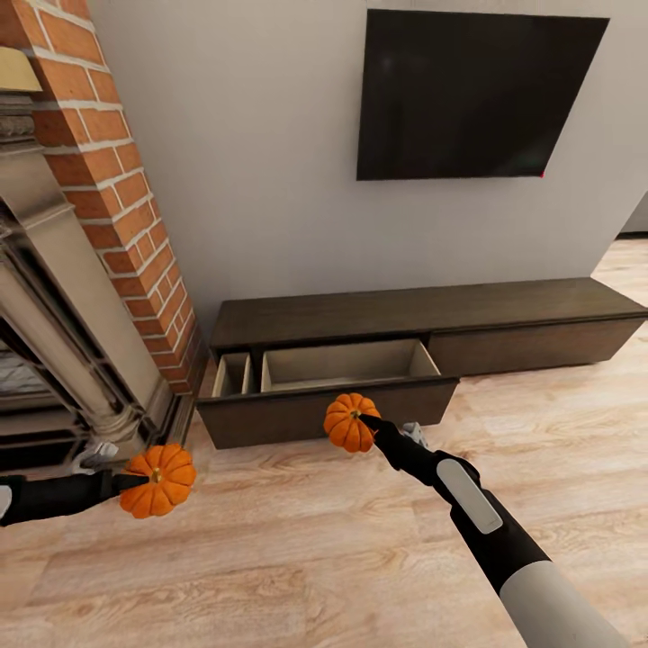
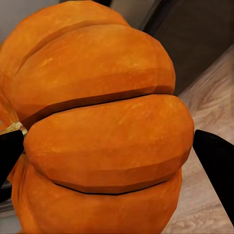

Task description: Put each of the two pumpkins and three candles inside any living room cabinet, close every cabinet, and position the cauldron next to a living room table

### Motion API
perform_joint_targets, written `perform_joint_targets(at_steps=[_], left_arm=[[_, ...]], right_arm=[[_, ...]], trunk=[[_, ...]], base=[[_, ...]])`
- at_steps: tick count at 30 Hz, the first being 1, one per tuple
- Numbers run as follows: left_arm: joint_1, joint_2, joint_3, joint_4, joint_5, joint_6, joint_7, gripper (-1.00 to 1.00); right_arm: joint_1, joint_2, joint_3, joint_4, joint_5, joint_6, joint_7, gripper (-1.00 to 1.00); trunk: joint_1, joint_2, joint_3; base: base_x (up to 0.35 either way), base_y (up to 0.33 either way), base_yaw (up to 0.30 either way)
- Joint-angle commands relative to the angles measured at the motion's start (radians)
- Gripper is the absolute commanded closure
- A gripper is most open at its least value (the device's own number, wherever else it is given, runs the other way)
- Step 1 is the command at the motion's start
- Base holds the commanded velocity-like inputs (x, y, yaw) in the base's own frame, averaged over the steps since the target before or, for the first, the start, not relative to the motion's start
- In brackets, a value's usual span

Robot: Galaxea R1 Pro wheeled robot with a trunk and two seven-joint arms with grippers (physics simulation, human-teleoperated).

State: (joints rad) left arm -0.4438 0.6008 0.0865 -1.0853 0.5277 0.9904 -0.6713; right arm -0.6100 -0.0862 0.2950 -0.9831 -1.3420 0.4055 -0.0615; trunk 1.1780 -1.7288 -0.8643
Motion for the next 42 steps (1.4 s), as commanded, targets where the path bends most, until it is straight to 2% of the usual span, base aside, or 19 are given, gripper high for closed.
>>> perform_joint_targets(at_steps=[1,4,8,10,12,15,17,21,25,26,27,29,31,32,35,37,42], left_arm=[[-0.002,-0.023,0.001,-0.001,-0.010,0.001,0.045,1.00],[-0.006,-0.109,0.000,-0.004,-0.015,0.000,0.234,1.00],[-0.012,-0.268,-0.001,-0.004,-0.015,-0.002,0.533,1.00],[-0.013,-0.325,-0.002,-0.004,-0.013,-0.003,0.639,1.00],[-0.013,-0.359,-0.002,-0.004,-0.013,-0.005,0.699,1.00],[-0.013,-0.386,-0.003,-0.004,-0.013,-0.006,0.731,1.00],[-0.013,-0.403,-0.005,-0.004,-0.014,-0.007,0.738,1.00],[-0.013,-0.420,-0.007,-0.005,-0.014,-0.007,0.743,1.00],[-0.013,-0.422,-0.006,-0.010,-0.014,-0.007,0.740,1.00],[-0.013,-0.422,-0.005,-0.021,-0.012,-0.007,0.740,1.00],[-0.013,-0.422,-0.005,-0.024,-0.012,-0.007,0.740,1.00],[-0.015,-0.428,-0.005,-0.035,-0.011,-0.007,0.742,1.00],[-0.028,-0.457,-0.006,-0.047,-0.013,-0.004,0.746,1.00],[-0.037,-0.488,-0.009,-0.049,-0.014,-0.004,0.761,1.00],[-0.043,-0.521,-0.022,-0.031,-0.014,-0.008,0.854,1.00],[-0.045,-0.530,-0.030,-0.021,-0.011,-0.009,0.909,1.00],[-0.045,-0.534,-0.035,-0.013,-0.003,-0.009,0.936,1.00]], right_arm=[[-0.001,-0.001,0.003,0.001,-0.009,0.000,-0.008,1.00],[-0.001,0.000,0.003,0.003,-0.008,0.001,-0.009,1.00],[-0.001,0.002,0.003,0.005,-0.003,0.011,-0.038,1.00],[-0.001,0.002,0.006,0.004,-0.001,0.015,-0.109,1.00],[-0.001,0.002,0.009,0.003,0.000,0.017,-0.213,1.00],[-0.001,0.001,0.012,-0.001,0.004,0.018,-0.341,1.00],[-0.001,0.001,0.014,-0.002,0.006,0.018,-0.388,1.00],[-0.001,0.003,0.016,-0.003,0.007,0.024,-0.423,1.00],[-0.001,0.003,0.016,-0.004,0.010,0.070,-0.459,1.00],[-0.002,0.004,0.016,-0.007,0.025,0.100,-0.510,1.00],[-0.002,0.005,0.016,-0.010,0.033,0.111,-0.531,1.00],[-0.003,0.007,0.016,-0.017,0.078,0.159,-0.610,1.00],[-0.004,0.008,0.019,-0.018,0.130,0.204,-0.661,1.00],[-0.005,0.014,0.035,-0.018,0.171,0.229,-0.680,1.00],[-0.007,0.059,0.086,-0.018,0.238,0.251,-0.697,1.00],[-0.008,0.081,0.104,-0.017,0.261,0.256,-0.702,1.00],[-0.008,0.091,0.114,-0.019,0.271,0.258,-0.703,1.00]], trunk=[[-0.004,0.007,0.002],[-0.016,0.028,0.012],[-0.031,0.056,0.024],[-0.039,0.070,0.031],[-0.046,0.084,0.037],[-0.058,0.105,0.046],[-0.065,0.119,0.053],[-0.081,0.147,0.065],[-0.096,0.175,0.078],[-0.100,0.182,0.081],[-0.104,0.189,0.084],[-0.111,0.203,0.090],[-0.119,0.217,0.096],[-0.123,0.224,0.100],[-0.134,0.245,0.109],[-0.142,0.259,0.115],[-0.161,0.294,0.131]], base=[[0.000,0.000,0.000],[0.000,0.000,0.000],[0.000,0.000,0.000],[0.000,0.000,0.000],[0.000,0.000,0.000],[0.000,0.000,0.000],[0.000,0.000,0.000],[0.000,0.000,0.000],[0.000,0.000,0.000],[0.000,0.000,0.000],[0.000,0.000,0.000],[0.000,0.000,0.000],[0.000,0.000,0.000],[0.000,0.000,0.000],[0.000,0.000,0.000],[0.000,0.000,0.000],[0.000,0.000,0.000]])
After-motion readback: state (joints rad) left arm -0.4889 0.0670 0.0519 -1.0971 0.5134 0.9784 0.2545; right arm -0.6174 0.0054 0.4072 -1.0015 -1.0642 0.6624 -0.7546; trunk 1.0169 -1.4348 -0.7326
